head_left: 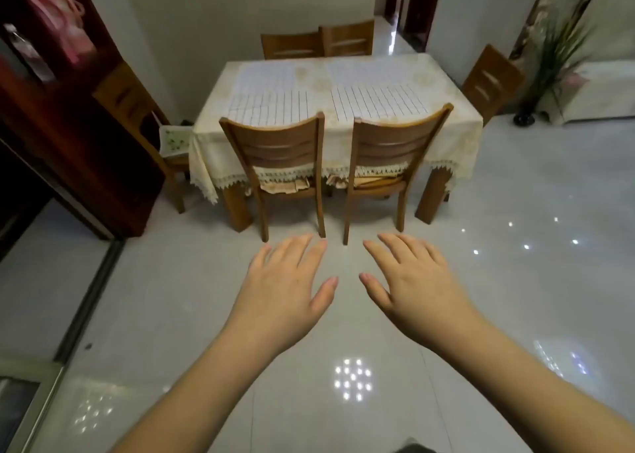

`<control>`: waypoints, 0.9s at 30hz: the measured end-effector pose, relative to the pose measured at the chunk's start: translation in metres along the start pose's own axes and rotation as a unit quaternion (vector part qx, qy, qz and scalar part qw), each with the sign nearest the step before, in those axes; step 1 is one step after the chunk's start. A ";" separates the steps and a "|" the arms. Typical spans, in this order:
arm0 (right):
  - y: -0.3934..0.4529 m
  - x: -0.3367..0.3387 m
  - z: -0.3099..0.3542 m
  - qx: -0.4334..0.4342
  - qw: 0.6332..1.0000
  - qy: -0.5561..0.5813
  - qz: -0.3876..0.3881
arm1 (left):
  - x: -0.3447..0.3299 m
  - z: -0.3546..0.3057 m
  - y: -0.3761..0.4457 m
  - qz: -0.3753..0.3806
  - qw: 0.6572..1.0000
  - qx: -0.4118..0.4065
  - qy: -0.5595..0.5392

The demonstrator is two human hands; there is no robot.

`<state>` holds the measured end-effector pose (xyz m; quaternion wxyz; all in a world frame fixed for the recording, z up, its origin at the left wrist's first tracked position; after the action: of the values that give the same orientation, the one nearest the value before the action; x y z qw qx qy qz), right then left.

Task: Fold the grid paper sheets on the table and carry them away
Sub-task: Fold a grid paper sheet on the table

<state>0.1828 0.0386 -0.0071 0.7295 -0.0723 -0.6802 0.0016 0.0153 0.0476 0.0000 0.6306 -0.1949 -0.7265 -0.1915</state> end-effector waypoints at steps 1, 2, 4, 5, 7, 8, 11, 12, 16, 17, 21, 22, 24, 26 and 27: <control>0.000 -0.004 -0.002 0.009 1.000 0.000 -0.003 | -0.008 -0.002 0.004 0.014 1.000 -0.011 -0.005; 0.001 -0.009 -0.007 0.013 1.000 -0.004 -0.011 | -0.016 -0.003 0.008 0.013 1.000 -0.020 -0.009; 0.004 -0.028 -0.022 0.022 0.999 -0.032 -0.010 | -0.031 -0.006 0.018 0.033 0.999 -0.017 -0.011; 0.008 -0.037 -0.033 0.021 0.999 -0.033 -0.004 | -0.037 -0.008 0.025 0.039 0.999 -0.014 -0.016; 0.015 -0.046 -0.052 0.024 0.998 -0.051 0.007 | -0.044 -0.014 0.039 0.047 0.999 -0.016 -0.005; 0.020 -0.044 -0.060 0.020 0.998 -0.050 0.014 | -0.046 -0.015 0.048 0.051 0.998 -0.017 0.009; 0.041 -0.046 -0.087 0.036 0.998 -0.039 -0.016 | -0.054 -0.022 0.077 0.066 0.998 -0.016 0.019; 0.049 -0.044 -0.095 0.031 0.999 -0.024 -0.007 | -0.058 -0.024 0.088 0.066 0.997 -0.018 0.021; 0.086 -0.044 -0.122 0.046 0.999 -0.005 -0.013 | -0.066 -0.038 0.130 0.075 0.996 -0.028 0.042; 0.096 -0.044 -0.128 0.051 0.998 -0.007 -0.021 | -0.067 -0.041 0.140 0.080 0.995 -0.031 0.045; 0.134 -0.036 -0.148 0.060 0.998 -0.010 -0.025 | -0.068 -0.044 0.169 0.090 0.993 -0.031 0.063; 0.143 -0.035 -0.150 0.065 0.997 -0.013 -0.028 | -0.068 -0.043 0.175 0.096 0.993 -0.026 0.065; 0.160 -0.036 -0.153 0.073 0.997 -0.021 -0.019 | -0.068 -0.041 0.189 0.100 0.993 -0.017 0.057; 0.174 -0.037 -0.155 0.071 0.997 -0.015 -0.022 | -0.069 -0.035 0.201 0.104 0.994 -0.006 0.046; 0.181 -0.036 -0.154 0.073 0.997 -0.010 -0.030 | -0.068 -0.028 0.206 0.100 0.994 0.001 0.045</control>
<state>0.3502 0.1987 -0.0723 0.7258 0.0015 -0.6873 0.0294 0.1556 0.2054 -0.0572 0.6787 -0.2573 -0.6744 -0.1356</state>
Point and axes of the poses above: each hand's wrist, its own y-axis towards the middle knuckle, its own x-axis out of the back of the hand, z = x × y, the point moved 5 cm from there along y, towards the middle knuckle, and after that the axes turned 14 degrees about -x, right-handed, at the moved point
